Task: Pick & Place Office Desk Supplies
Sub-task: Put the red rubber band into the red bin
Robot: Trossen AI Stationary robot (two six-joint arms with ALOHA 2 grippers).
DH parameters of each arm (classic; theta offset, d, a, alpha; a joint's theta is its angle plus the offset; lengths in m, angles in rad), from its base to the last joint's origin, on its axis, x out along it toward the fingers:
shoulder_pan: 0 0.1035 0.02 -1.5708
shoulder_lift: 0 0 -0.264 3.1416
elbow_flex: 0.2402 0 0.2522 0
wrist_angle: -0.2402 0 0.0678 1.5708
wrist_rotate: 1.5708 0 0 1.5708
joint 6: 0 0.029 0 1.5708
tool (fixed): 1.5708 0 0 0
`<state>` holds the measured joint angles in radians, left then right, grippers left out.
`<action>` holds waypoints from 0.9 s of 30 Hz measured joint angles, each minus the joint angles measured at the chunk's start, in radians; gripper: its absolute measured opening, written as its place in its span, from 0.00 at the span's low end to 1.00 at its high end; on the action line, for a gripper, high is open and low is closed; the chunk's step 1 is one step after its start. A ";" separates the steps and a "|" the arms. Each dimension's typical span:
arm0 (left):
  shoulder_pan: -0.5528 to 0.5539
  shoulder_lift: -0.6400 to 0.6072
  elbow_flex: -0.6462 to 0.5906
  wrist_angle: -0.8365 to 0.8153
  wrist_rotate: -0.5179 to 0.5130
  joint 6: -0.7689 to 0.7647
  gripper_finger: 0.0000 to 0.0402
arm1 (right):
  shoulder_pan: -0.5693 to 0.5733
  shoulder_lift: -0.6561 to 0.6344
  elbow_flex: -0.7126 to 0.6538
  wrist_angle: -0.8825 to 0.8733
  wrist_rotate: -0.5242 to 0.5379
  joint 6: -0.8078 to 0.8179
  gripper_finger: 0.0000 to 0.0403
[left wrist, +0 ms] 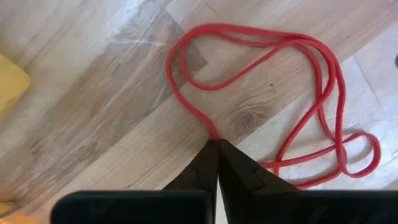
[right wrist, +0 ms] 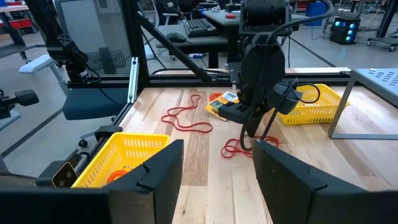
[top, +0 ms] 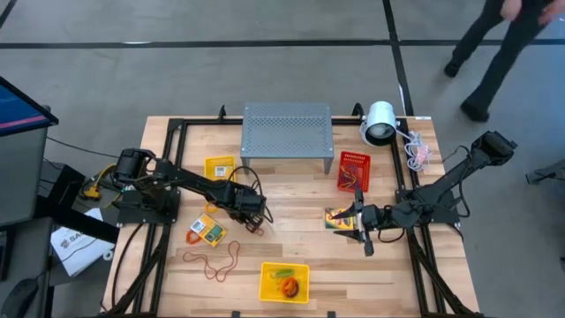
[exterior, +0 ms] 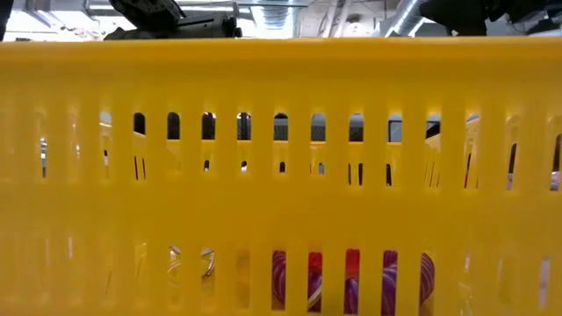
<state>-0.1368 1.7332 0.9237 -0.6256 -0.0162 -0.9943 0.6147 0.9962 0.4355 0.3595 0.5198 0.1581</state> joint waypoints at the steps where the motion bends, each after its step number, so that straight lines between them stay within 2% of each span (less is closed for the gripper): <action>1: 0.001 -0.013 -0.001 -0.001 -0.004 0.012 0.00 | 0.000 0.000 0.000 0.000 0.000 0.000 0.47; 10: -0.004 -0.218 -0.005 0.015 -0.089 0.072 0.00 | 0.000 0.000 0.000 0.000 0.000 0.000 0.47; 17: -0.004 -0.370 -0.003 0.057 -0.119 0.130 0.00 | 0.000 0.000 0.000 0.000 0.000 0.000 0.47; 27: -0.003 -0.506 -0.002 0.181 -0.133 0.258 0.00 | 0.000 0.000 0.000 0.004 0.000 0.008 0.47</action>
<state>-0.1402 1.2268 0.9215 -0.4447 -0.1493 -0.7359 0.6147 0.9958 0.4358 0.3640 0.5198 0.1665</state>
